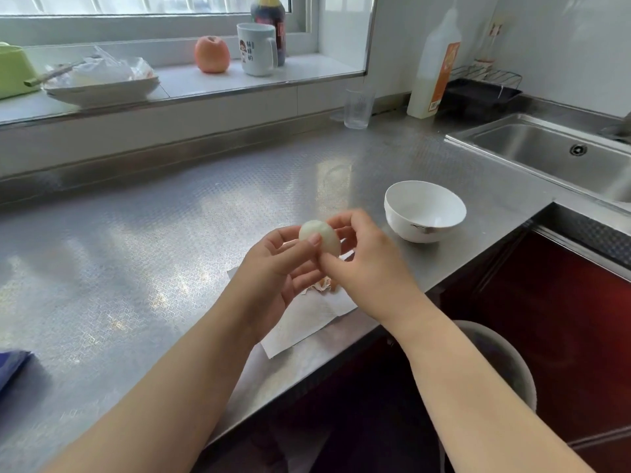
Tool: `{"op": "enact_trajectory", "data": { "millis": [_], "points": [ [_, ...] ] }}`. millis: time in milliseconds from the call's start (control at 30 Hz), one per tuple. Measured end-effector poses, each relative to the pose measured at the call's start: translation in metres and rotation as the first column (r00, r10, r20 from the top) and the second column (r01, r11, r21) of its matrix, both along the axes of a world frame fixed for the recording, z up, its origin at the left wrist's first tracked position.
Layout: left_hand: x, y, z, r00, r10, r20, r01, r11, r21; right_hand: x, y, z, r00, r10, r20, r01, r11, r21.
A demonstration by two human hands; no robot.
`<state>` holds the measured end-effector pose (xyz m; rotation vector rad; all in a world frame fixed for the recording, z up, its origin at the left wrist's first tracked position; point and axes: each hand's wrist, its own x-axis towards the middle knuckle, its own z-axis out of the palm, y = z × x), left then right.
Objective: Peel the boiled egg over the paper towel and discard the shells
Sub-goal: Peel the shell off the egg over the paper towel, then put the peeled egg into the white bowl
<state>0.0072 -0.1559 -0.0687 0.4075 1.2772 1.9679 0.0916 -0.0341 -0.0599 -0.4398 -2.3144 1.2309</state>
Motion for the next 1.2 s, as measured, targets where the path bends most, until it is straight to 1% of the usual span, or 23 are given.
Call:
{"op": "enact_trajectory", "data": {
  "millis": [67,167,200,233,300,367,433,533,600,700,767,800,833,867,900,933,967,1000,1033,1067,1100,1133,1200],
  "points": [
    [0.002,0.001,0.001,0.999,-0.038,-0.036,0.038,0.999,-0.021,0.004,0.007,-0.001,1.0,-0.003,-0.019,0.0,0.99,-0.14],
    [0.005,0.001,0.002,0.998,-0.022,-0.053,0.019,0.998,-0.061,0.009,0.031,0.01,0.999,0.018,-0.033,-0.03,0.913,-0.406],
    [0.005,0.001,0.002,0.998,-0.002,-0.056,-0.002,0.997,-0.073,0.011,0.045,0.016,0.998,-0.013,-0.06,-0.015,0.893,-0.45],
    [0.005,0.001,0.002,0.998,0.017,-0.061,-0.022,0.996,-0.083,0.012,0.059,0.023,0.994,-0.077,-0.077,0.034,0.895,-0.445],
    [0.002,0.001,0.003,0.995,0.057,-0.076,-0.064,0.993,-0.097,0.013,0.091,0.035,0.966,-0.255,-0.033,0.234,0.927,-0.294],
    [-0.001,0.0,0.003,0.99,0.103,-0.099,-0.115,0.987,-0.116,0.005,0.12,0.038,0.918,-0.376,0.128,0.385,0.921,-0.06],
    [-0.002,0.0,0.003,0.983,0.145,-0.112,-0.161,0.976,-0.147,-0.007,0.136,0.035,0.829,-0.444,0.339,0.413,0.896,0.162],
    [-0.003,0.001,0.0,0.979,0.188,-0.076,-0.199,0.963,-0.181,-0.023,0.143,0.031,0.681,-0.513,0.522,0.299,0.846,0.441],
    [-0.005,0.0,0.0,0.976,0.197,-0.087,-0.211,0.956,-0.204,-0.027,0.145,0.033,0.646,-0.516,0.563,0.202,0.826,0.526],
    [-0.01,-0.003,0.003,0.963,0.204,-0.177,-0.243,0.941,-0.236,-0.029,0.151,0.032,0.63,-0.477,0.613,0.112,0.837,0.536],
    [-0.012,-0.006,0.007,0.943,0.206,-0.261,-0.274,0.927,-0.258,-0.027,0.151,0.038,0.629,-0.473,0.617,0.094,0.835,0.543],
    [-0.013,-0.007,0.008,0.928,0.201,-0.312,-0.291,0.917,-0.274,-0.024,0.148,0.043,0.654,-0.489,0.577,0.11,0.816,0.568],
    [-0.014,-0.008,0.01,0.907,0.188,-0.376,-0.31,0.903,-0.297,-0.019,0.14,0.049,0.709,-0.499,0.499,0.157,0.801,0.577],
    [-0.016,-0.01,0.01,0.868,0.158,-0.47,-0.341,0.878,-0.335,-0.013,0.129,0.054,0.784,-0.472,0.403,0.219,0.818,0.532],
    [-0.018,-0.012,0.009,0.797,0.094,-0.597,-0.39,0.835,-0.388,-0.005,0.114,0.057,0.86,-0.394,0.324,0.235,0.869,0.435],
    [-0.021,-0.015,0.007,0.692,-0.011,-0.721,-0.457,0.766,-0.451,0.003,0.098,0.057,0.922,-0.272,0.276,0.177,0.929,0.325],
    [-0.025,-0.018,0.005,0.576,-0.142,-0.805,-0.541,0.672,-0.505,0.011,0.079,0.055,0.951,-0.127,0.28,0.061,0.971,0.232],
    [-0.028,-0.023,0.002,0.477,-0.267,-0.838,-0.624,0.569,-0.536,0.018,0.06,0.049,0.937,-0.002,0.349,-0.062,0.983,0.172],
    [-0.031,-0.027,0.0,0.421,-0.371,-0.828,-0.682,0.471,-0.559,0.024,0.045,0.04,0.893,0.064,0.445,-0.144,0.978,0.148],
    [-0.034,-0.03,-0.003,0.413,-0.456,-0.788,-0.709,0.381,-0.593,0.027,0.035,0.029,0.847,0.053,0.53,-0.176,0.967,0.184],
    [-0.036,-0.033,-0.003,0.43,-0.522,-0.737,-0.715,0.302,-0.631,0.028,0.031,0.017,0.817,-0.03,0.576,-0.16,0.948,0.276],
    [-0.038,-0.034,-0.004,0.452,-0.564,-0.691,-0.71,0.242,-0.662,0.029,0.029,0.007,0.805,-0.152,0.574,-0.099,0.919,0.381],
    [-0.04,-0.034,-0.004,0.484,-0.588,-0.649,-0.694,0.194,-0.693,0.029,0.03,-0.007,0.77,-0.347,0.536,0.049,0.869,0.492]
  ]
}}
